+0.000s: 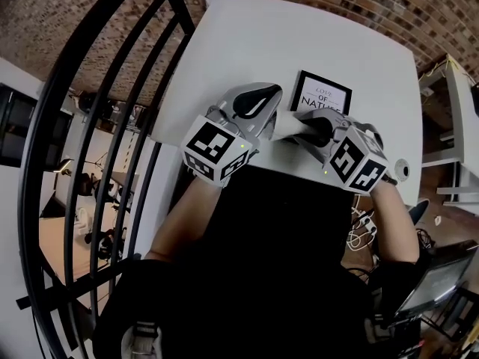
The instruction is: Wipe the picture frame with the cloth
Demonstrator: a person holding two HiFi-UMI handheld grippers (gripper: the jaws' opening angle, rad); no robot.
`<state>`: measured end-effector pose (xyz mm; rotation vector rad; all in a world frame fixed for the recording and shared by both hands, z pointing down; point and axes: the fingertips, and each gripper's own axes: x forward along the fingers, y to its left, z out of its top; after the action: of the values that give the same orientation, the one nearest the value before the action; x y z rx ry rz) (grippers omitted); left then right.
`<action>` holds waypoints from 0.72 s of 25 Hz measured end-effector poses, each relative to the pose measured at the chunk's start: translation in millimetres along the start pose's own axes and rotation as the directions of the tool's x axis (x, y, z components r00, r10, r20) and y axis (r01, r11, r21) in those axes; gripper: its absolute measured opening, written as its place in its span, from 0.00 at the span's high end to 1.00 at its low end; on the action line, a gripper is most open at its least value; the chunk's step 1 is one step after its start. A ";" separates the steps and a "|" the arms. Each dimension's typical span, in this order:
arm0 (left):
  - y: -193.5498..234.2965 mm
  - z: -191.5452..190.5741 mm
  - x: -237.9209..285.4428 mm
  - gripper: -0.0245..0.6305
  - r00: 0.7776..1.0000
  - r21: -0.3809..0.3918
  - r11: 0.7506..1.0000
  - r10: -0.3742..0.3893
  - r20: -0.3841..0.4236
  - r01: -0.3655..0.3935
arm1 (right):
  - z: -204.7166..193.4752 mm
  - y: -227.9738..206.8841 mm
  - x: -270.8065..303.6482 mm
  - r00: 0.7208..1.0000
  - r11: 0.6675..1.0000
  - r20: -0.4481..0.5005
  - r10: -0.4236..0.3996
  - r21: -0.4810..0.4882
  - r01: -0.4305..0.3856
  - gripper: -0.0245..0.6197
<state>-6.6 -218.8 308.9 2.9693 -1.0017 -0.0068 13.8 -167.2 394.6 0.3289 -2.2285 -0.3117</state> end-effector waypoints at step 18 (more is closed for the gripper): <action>-38.7 1.7 35.9 0.96 0.997 0.014 0.997 -0.080 -0.020 0.080 | -99.5 -158.8 -44.4 0.894 0.914 -0.193 -0.405 -0.066 0.400 0.81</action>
<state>45.4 -209.8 306.8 3.0149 -0.8841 0.0290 139.1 -311.7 371.5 0.7798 -1.9406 -0.5019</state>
